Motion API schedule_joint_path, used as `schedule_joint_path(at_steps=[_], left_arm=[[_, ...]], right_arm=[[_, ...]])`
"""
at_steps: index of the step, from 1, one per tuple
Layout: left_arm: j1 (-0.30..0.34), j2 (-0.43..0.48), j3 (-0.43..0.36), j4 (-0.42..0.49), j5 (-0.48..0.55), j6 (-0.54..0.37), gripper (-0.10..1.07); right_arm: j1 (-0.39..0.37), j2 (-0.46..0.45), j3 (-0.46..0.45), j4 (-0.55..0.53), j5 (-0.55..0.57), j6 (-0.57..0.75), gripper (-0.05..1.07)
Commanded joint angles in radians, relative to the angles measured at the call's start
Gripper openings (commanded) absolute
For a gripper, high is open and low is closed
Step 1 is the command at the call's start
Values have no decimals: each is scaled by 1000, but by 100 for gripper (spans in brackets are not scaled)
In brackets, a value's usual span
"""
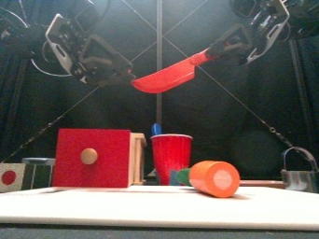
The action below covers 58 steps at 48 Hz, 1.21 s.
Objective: Cut carrot
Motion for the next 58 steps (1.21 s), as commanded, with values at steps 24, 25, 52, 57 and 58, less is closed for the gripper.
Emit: schedule_joint_path(at_steps=[24,25,52,57,58], left_arm=[[-3,43,-54,-84,-52,152,79],[-3,49,-54,-89,-52,152,79],[-5,112,-57,-173,-40,153,74],[-5,112,-57,-178,-38,153,67],[-6,112,-58,-178,-38,153,65]], right_arm=[[32,-6,23,51,2,0,34],[32,-8,20,49,2,0,34],[31,-12,-2,31,-5,-2,34],[29,-12,-2,31,-8,-2,34],[31,-12,-2,32,-11,0,34]])
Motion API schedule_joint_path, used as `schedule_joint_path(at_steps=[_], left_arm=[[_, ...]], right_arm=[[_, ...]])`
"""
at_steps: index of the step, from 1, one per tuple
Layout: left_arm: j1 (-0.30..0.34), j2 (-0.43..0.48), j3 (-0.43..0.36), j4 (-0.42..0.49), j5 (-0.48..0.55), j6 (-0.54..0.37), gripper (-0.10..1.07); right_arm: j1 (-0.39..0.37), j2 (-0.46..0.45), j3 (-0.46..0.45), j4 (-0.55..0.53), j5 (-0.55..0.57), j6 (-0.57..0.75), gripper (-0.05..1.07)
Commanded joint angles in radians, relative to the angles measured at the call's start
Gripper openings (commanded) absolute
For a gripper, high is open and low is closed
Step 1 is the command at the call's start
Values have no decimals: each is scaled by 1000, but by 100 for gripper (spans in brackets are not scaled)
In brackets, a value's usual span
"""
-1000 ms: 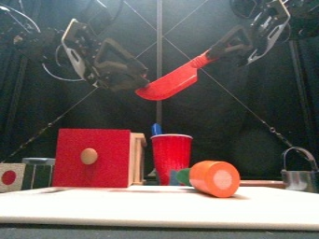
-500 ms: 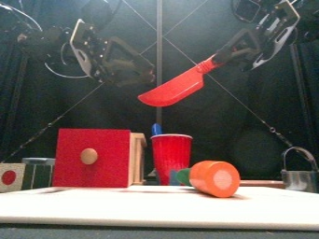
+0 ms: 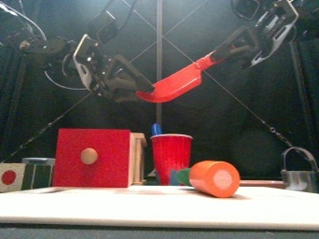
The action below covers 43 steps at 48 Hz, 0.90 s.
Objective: Cut carrot
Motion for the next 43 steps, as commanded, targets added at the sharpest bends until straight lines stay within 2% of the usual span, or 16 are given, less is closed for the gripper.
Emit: schedule_joint_path(at_steps=[1,9,15,20,30,37,43], left_arm=[[-2,-5,-14,-2,-3,2,64],[0,-3,-14,-2,-2,3,48],[-6,-3,-18,-2,8,3,42],[-29,-3,-26,0,15,3,42],[-127,21,-43,-2,37,-2,42],[-181,77,-72,-11,37,-2,42],[-201,144,-114,-41,37,2,42]], right_arm=[[2,-12,-25,2,-15,0,34],[5,-8,-21,5,-26,0,34],[15,0,-8,17,-20,3,34],[35,15,15,43,-11,3,34],[86,60,49,127,5,3,30],[109,104,63,158,18,2,25],[126,137,60,161,29,3,25]])
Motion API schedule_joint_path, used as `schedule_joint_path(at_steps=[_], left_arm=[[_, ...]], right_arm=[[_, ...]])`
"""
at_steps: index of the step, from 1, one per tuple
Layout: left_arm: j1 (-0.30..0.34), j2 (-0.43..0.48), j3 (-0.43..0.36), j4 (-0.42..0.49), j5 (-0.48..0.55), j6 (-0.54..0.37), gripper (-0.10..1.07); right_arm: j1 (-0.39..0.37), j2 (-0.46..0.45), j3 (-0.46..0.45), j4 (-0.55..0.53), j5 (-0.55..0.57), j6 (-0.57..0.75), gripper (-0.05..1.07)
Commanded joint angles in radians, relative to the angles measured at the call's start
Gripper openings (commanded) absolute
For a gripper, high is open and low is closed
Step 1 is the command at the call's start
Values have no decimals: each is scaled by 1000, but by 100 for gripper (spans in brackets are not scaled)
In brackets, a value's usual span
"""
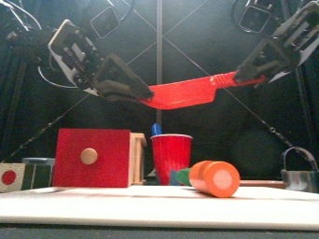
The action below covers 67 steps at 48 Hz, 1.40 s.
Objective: Cut carrot
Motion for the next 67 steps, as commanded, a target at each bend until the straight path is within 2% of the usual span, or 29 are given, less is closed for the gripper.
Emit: schedule_joint_path(at_steps=[1,17,41,67], left_arm=[[-17,29,-61,-14,-8,5,42],[-14,123,-132,-35,-5,21,42],[43,153,-147,-64,15,29,42],[55,141,-166,-51,51,32,42]], right_arm=[[8,14,-12,5,2,-2,25],[43,84,-6,11,72,-2,25],[35,117,-3,-31,71,-5,24],[32,120,-18,-67,64,-5,24]])
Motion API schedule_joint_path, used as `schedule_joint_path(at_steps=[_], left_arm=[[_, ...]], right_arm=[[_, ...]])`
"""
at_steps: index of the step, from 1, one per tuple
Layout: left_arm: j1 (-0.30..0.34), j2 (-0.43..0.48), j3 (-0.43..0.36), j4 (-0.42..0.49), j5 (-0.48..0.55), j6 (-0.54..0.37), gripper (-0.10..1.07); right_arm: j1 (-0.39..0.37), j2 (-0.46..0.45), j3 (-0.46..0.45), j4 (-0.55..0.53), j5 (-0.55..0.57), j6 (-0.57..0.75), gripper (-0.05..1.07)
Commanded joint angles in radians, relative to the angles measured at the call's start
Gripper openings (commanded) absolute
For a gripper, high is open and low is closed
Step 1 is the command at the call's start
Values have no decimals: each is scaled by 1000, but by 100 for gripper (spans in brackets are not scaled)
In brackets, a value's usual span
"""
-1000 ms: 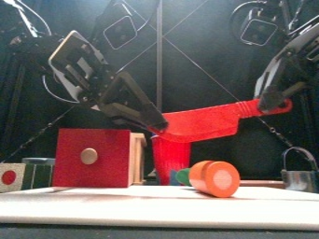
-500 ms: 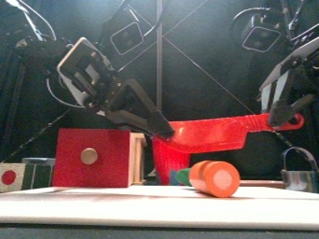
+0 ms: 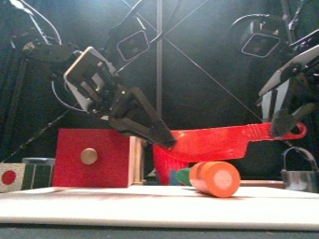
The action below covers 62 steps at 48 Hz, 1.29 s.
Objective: Cut carrot
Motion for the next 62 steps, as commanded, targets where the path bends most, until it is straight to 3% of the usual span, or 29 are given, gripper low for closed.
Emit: schedule_joint_path(at_steps=[1,28,62], left_arm=[[21,-31,-49,12,-9,6,42],[38,-43,-55,74,9,14,42],[25,-43,-60,54,40,55,42]], right_arm=[[-6,-18,-31,-14,-14,-5,24],[-12,-44,-32,-51,-12,-5,24],[-3,-29,-23,-29,-12,-3,24]])
